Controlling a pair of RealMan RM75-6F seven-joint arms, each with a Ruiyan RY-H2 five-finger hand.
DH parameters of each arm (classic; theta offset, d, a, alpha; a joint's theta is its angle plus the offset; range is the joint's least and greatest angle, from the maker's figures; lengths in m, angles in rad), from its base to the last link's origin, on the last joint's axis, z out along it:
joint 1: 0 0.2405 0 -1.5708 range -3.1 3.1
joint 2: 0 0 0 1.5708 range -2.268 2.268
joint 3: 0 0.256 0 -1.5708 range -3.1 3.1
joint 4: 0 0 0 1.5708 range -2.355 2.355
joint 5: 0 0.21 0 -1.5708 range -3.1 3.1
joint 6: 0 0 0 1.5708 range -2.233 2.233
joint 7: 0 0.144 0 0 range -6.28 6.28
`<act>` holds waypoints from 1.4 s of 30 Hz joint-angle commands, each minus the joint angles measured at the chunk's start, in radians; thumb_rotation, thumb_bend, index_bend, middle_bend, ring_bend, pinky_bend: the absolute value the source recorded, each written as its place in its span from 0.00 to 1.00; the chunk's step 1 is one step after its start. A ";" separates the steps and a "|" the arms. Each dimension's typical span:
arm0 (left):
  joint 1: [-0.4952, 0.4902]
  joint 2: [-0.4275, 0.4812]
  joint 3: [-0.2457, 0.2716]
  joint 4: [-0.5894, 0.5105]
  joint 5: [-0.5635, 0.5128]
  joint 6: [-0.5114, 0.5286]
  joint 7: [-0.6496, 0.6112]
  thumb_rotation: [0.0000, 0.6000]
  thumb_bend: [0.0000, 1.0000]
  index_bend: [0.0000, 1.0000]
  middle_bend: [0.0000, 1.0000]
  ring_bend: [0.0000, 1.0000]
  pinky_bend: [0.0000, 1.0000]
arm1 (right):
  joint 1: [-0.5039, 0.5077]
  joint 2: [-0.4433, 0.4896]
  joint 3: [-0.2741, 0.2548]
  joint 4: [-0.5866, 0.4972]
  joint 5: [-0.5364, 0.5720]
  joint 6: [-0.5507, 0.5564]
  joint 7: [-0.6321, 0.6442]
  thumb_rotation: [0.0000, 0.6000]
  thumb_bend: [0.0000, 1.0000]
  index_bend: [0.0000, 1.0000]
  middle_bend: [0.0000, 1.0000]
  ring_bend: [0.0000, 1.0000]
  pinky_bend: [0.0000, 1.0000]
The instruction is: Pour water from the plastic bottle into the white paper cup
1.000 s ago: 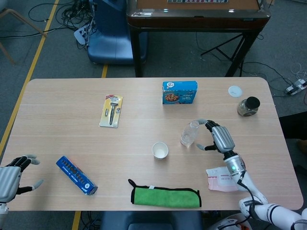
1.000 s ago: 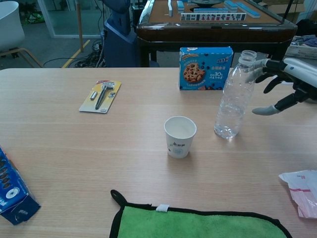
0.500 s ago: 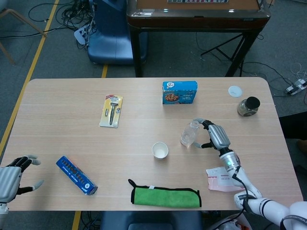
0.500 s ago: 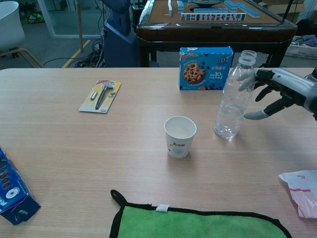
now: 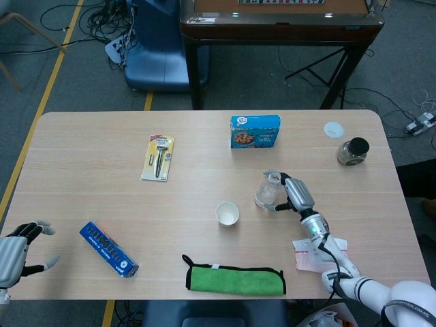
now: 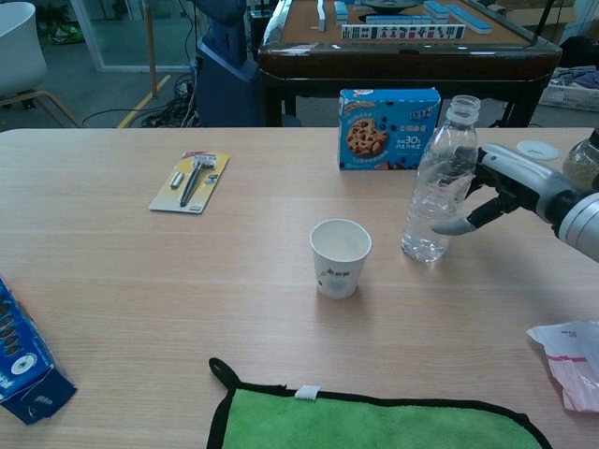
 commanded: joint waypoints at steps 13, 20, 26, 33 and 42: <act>0.005 0.005 -0.004 0.000 -0.004 0.007 -0.004 1.00 0.11 0.42 0.34 0.31 0.55 | 0.033 -0.040 0.010 0.047 0.017 -0.024 0.025 1.00 0.03 0.33 0.35 0.25 0.35; 0.007 0.008 -0.005 -0.002 -0.005 0.011 -0.007 1.00 0.11 0.43 0.34 0.31 0.55 | 0.037 -0.075 0.012 0.096 0.019 -0.012 0.063 1.00 0.09 0.39 0.40 0.31 0.38; 0.007 0.010 -0.004 -0.002 -0.004 0.008 -0.008 1.00 0.11 0.43 0.34 0.31 0.55 | 0.039 -0.092 0.012 0.124 0.012 0.005 0.102 1.00 0.15 0.47 0.47 0.38 0.44; 0.007 0.010 -0.005 -0.003 -0.007 0.006 -0.005 1.00 0.11 0.43 0.34 0.31 0.55 | 0.039 -0.099 0.015 0.139 0.007 0.034 0.110 1.00 0.19 0.55 0.54 0.46 0.53; 0.007 0.012 -0.004 -0.005 -0.007 0.004 -0.003 1.00 0.11 0.43 0.34 0.31 0.55 | 0.048 -0.051 0.014 0.079 0.008 0.036 -0.027 1.00 0.19 0.63 0.62 0.54 0.59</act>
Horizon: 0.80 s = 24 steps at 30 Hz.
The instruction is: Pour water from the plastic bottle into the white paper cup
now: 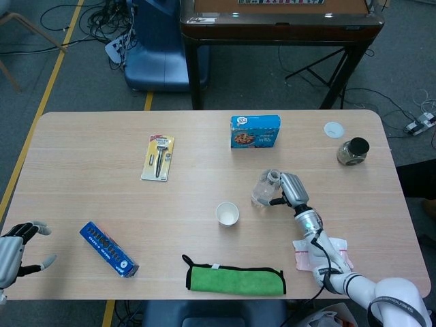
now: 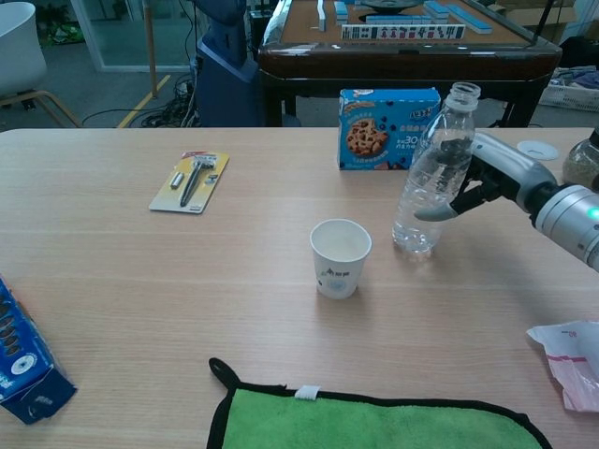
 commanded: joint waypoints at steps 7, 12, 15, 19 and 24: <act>-0.002 -0.001 -0.001 0.002 -0.002 -0.004 0.000 1.00 0.11 0.43 0.34 0.31 0.55 | 0.020 0.087 0.005 -0.140 0.019 -0.006 -0.360 1.00 0.19 0.64 0.63 0.55 0.59; -0.002 0.000 -0.001 0.001 -0.002 -0.003 -0.002 1.00 0.11 0.43 0.34 0.31 0.55 | 0.037 0.124 0.013 -0.220 0.052 -0.022 -0.614 1.00 0.19 0.64 0.63 0.56 0.59; -0.002 0.000 -0.002 0.001 -0.003 -0.004 -0.003 1.00 0.11 0.43 0.34 0.31 0.55 | 0.045 0.142 0.016 -0.259 0.074 -0.027 -0.761 1.00 0.19 0.64 0.63 0.56 0.59; -0.002 0.000 -0.003 0.001 -0.004 -0.004 -0.003 1.00 0.11 0.43 0.34 0.31 0.55 | 0.050 0.163 0.020 -0.315 0.107 -0.027 -0.925 1.00 0.19 0.64 0.63 0.56 0.59; -0.002 0.000 -0.003 -0.001 -0.003 -0.003 -0.001 1.00 0.11 0.43 0.34 0.31 0.55 | 0.061 0.185 0.029 -0.384 0.161 -0.033 -1.087 1.00 0.19 0.64 0.63 0.56 0.59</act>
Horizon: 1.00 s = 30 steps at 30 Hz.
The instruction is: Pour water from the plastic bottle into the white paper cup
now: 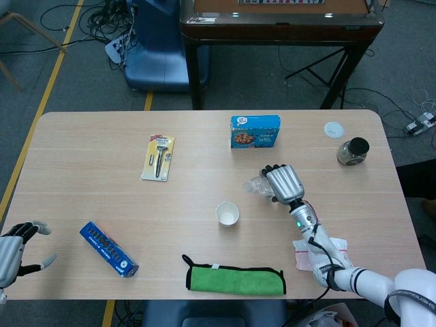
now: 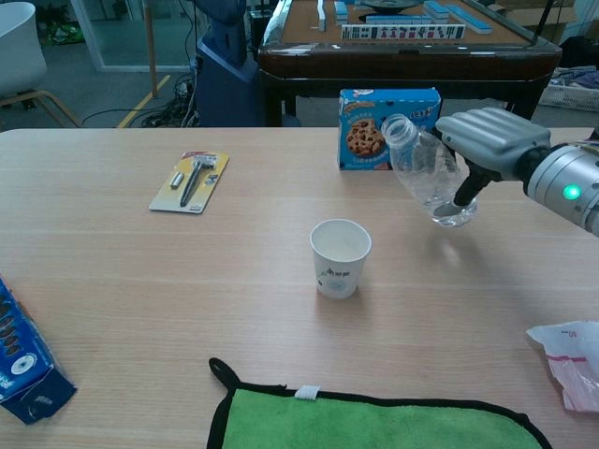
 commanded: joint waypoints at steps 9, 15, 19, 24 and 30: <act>0.001 0.003 -0.001 -0.003 -0.001 0.001 -0.002 1.00 0.11 0.43 0.34 0.31 0.55 | 0.047 0.030 0.002 -0.125 0.110 -0.003 -0.375 1.00 0.19 0.64 0.63 0.56 0.59; 0.003 0.007 -0.005 -0.004 -0.010 0.004 -0.006 1.00 0.11 0.43 0.34 0.31 0.55 | 0.081 0.024 0.000 -0.156 0.158 -0.020 -0.503 1.00 0.19 0.64 0.63 0.56 0.59; 0.005 0.007 -0.006 -0.003 -0.013 0.006 -0.002 1.00 0.11 0.43 0.34 0.31 0.55 | 0.097 0.019 -0.008 -0.173 0.180 -0.015 -0.580 1.00 0.19 0.64 0.63 0.56 0.59; 0.004 0.008 -0.007 -0.004 -0.016 0.003 0.003 1.00 0.11 0.43 0.34 0.31 0.55 | 0.113 0.018 -0.017 -0.198 0.204 -0.003 -0.654 1.00 0.19 0.64 0.63 0.56 0.59; 0.004 0.007 -0.007 -0.004 -0.017 0.002 0.007 1.00 0.11 0.43 0.34 0.31 0.55 | 0.123 0.029 -0.036 -0.214 0.212 0.015 -0.718 1.00 0.19 0.64 0.63 0.56 0.59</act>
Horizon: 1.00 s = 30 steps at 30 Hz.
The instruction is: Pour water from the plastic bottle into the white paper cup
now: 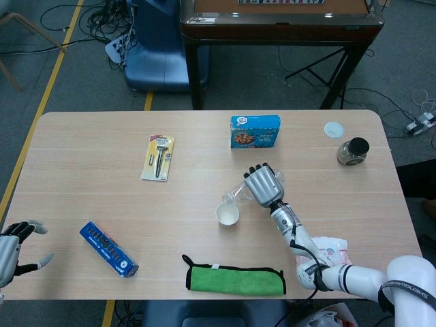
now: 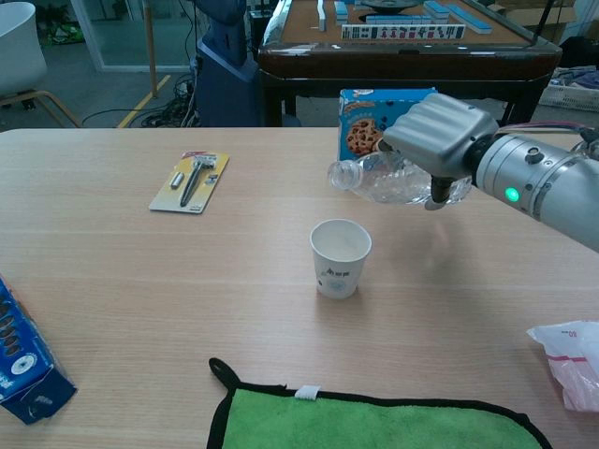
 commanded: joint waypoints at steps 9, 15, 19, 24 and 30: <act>0.000 -0.002 -0.001 -0.001 -0.003 -0.001 0.007 1.00 0.11 0.43 0.34 0.31 0.55 | 0.015 0.028 -0.039 -0.020 0.013 0.030 -0.097 1.00 0.19 0.64 0.63 0.56 0.59; -0.001 -0.002 -0.001 0.001 -0.003 -0.002 0.010 1.00 0.11 0.43 0.34 0.31 0.55 | 0.018 0.038 -0.054 -0.024 0.026 0.039 -0.139 1.00 0.19 0.64 0.63 0.56 0.59; -0.001 -0.003 -0.001 0.000 -0.003 -0.003 0.011 1.00 0.11 0.43 0.34 0.31 0.55 | 0.018 0.040 -0.062 -0.027 0.046 0.042 -0.165 1.00 0.19 0.64 0.63 0.56 0.59; -0.001 -0.002 -0.001 -0.002 -0.003 -0.003 0.013 1.00 0.11 0.43 0.34 0.31 0.55 | 0.026 0.040 -0.077 -0.026 0.058 0.049 -0.217 1.00 0.19 0.64 0.63 0.56 0.59; -0.001 -0.001 -0.001 -0.002 -0.003 -0.003 0.014 1.00 0.11 0.43 0.34 0.31 0.55 | 0.036 0.041 -0.094 -0.029 0.051 0.063 -0.269 1.00 0.19 0.64 0.63 0.56 0.59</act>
